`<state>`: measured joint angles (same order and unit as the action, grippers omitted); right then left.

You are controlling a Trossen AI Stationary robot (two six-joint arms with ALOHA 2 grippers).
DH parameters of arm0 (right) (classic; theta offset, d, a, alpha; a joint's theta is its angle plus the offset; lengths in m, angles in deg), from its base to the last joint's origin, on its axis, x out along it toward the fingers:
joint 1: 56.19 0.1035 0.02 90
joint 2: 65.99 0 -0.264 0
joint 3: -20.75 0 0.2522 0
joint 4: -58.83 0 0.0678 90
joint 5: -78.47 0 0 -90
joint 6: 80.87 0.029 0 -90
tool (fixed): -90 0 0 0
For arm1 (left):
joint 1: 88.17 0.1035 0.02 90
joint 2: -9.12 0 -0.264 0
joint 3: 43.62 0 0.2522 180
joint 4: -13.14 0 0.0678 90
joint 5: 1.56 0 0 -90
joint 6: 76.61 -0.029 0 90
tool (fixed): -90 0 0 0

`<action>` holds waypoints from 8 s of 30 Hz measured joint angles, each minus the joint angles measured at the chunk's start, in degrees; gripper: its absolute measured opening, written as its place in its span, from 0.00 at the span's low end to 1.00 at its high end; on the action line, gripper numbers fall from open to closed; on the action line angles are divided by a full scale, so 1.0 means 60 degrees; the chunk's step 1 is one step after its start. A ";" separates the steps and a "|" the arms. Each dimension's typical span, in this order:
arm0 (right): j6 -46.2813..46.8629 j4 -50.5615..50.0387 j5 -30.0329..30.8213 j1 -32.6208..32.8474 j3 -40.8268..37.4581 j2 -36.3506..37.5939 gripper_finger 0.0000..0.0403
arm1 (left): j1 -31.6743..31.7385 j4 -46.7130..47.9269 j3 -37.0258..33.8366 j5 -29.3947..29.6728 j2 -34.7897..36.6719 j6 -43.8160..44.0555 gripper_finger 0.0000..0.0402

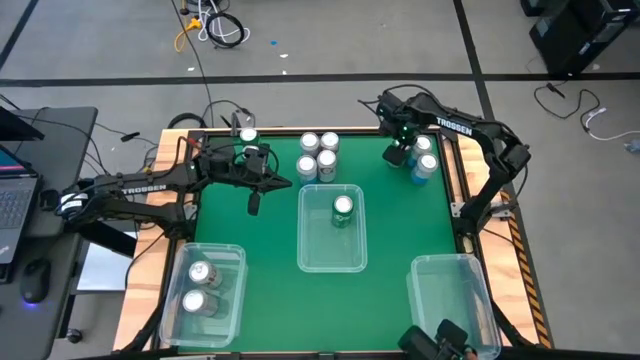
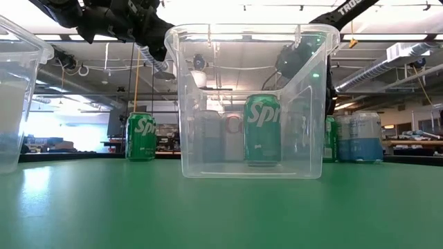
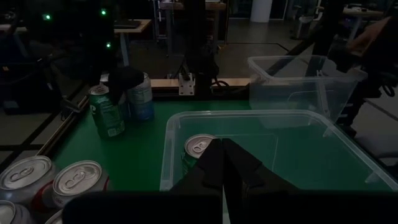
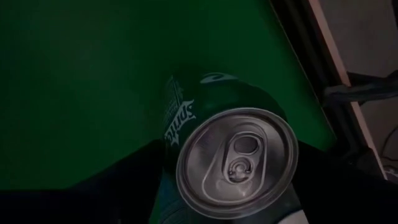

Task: Sort soda cans
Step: Put the green soda can into the top transparent bin

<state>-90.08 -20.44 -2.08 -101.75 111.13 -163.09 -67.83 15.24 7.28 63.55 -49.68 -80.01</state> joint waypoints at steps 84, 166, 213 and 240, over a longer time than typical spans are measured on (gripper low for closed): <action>0.2552 -0.2975 0.0459 0.9395 0.6434 -0.4280 0.70 | -0.0022 0.0601 0.0000 0.0328 0.0004 0.0134 0.00; 0.1108 0.2314 0.2174 0.9559 0.5828 -0.4215 0.02 | 0.0361 0.8139 0.3330 0.3240 0.0120 -0.0560 0.00; 0.0063 0.8789 0.2240 0.9286 -0.0575 0.1570 0.00 | 0.1800 1.1504 0.4619 0.4816 -0.1935 0.1886 0.60; 0.0361 0.8569 0.2237 0.9541 -0.0579 0.1520 0.00 | 0.3280 1.0829 0.4612 0.5610 -0.3868 0.0601 0.90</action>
<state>-87.92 30.98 11.34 -44.51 107.66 -153.97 -48.15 80.22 34.96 97.21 -72.89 -76.40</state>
